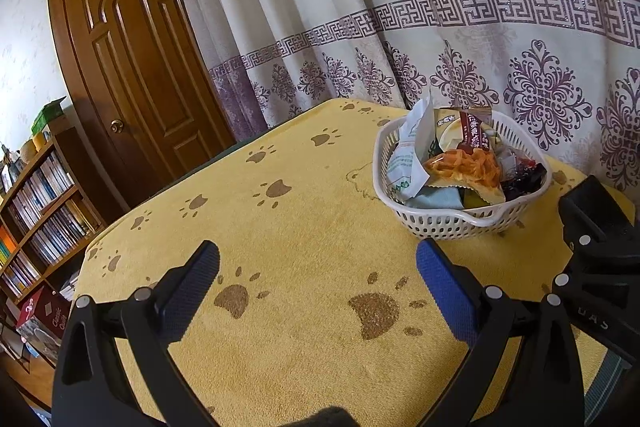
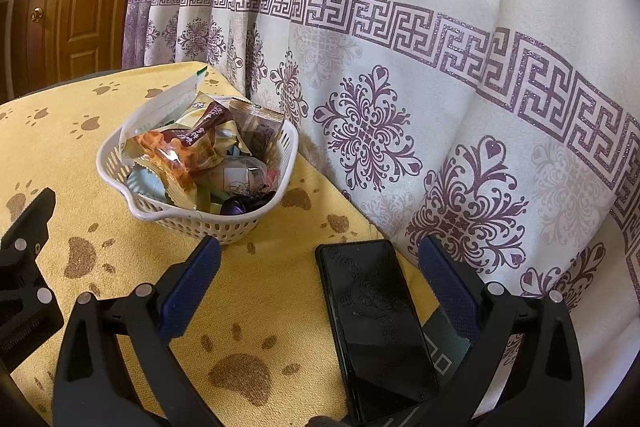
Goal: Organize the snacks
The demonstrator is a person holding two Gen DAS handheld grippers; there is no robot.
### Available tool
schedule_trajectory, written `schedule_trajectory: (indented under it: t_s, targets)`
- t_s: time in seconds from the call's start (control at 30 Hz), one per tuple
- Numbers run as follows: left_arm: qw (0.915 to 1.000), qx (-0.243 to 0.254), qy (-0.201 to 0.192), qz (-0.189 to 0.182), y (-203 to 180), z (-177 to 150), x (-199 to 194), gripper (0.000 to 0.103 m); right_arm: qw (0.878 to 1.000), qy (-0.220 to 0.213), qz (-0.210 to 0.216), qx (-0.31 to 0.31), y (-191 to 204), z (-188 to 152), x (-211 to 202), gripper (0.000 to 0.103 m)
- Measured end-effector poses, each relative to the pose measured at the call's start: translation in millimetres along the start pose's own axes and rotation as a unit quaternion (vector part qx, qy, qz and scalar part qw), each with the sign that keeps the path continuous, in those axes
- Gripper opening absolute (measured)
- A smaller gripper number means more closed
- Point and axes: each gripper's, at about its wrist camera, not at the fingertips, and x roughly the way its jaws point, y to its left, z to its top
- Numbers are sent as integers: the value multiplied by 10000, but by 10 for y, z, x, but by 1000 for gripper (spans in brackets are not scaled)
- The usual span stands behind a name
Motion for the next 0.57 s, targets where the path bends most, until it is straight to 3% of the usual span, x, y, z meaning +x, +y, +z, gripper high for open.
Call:
schedule_trajectory:
  t_s: [0.57]
  targets:
    - [9999, -65, 56, -65, 16, 6, -34, 98, 10000, 8, 15, 12, -4, -14, -3, 100]
